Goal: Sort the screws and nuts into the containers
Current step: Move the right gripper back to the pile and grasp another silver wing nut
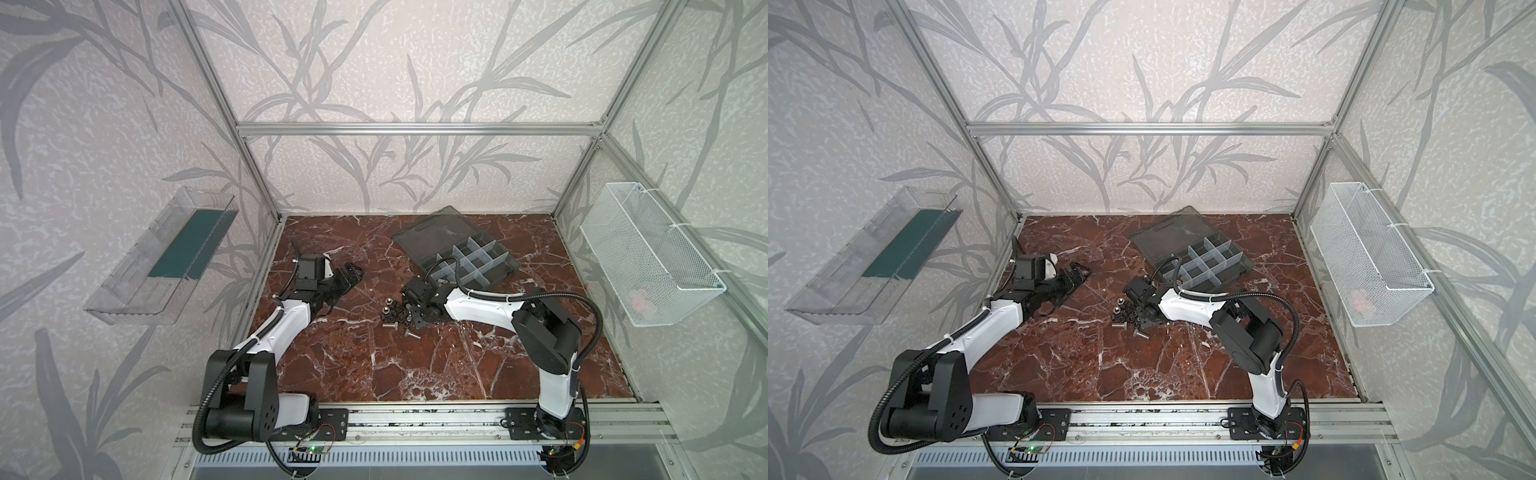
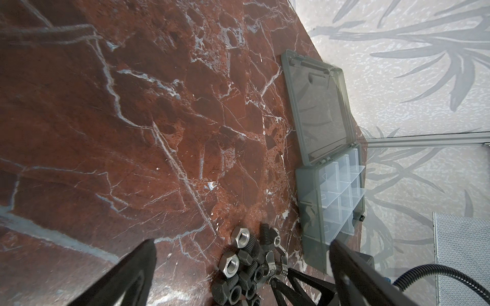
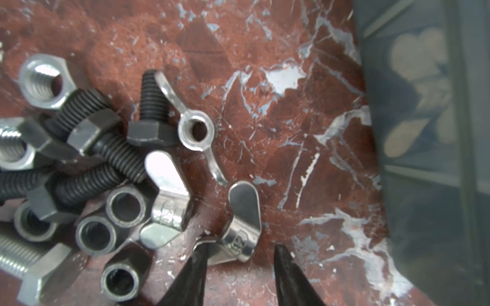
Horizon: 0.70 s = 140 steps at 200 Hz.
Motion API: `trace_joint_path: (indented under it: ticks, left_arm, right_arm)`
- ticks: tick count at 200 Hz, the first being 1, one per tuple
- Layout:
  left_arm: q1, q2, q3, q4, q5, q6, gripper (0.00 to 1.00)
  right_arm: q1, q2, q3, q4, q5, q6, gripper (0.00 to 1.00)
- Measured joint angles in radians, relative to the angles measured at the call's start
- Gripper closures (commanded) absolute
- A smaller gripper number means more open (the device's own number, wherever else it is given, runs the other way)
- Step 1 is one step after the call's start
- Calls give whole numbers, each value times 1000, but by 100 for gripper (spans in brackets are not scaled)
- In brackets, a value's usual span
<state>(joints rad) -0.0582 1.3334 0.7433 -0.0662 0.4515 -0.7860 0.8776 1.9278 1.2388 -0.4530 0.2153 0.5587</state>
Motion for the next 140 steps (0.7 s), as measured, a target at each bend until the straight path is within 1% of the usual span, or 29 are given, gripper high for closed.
trace_joint_path:
  ticks: [24, 90, 140]
  left_arm:
    - [0, 0, 0, 0, 0, 0, 1]
    - [0, 0, 0, 0, 0, 0, 0]
    - [0, 0, 0, 0, -1, 0, 1]
  right_arm:
    - [-2, -31, -40, 39, -8, 27, 54]
    - [-23, -37, -39, 98, -26, 85, 53]
    - [-54, -26, -39, 142, -54, 103, 55]
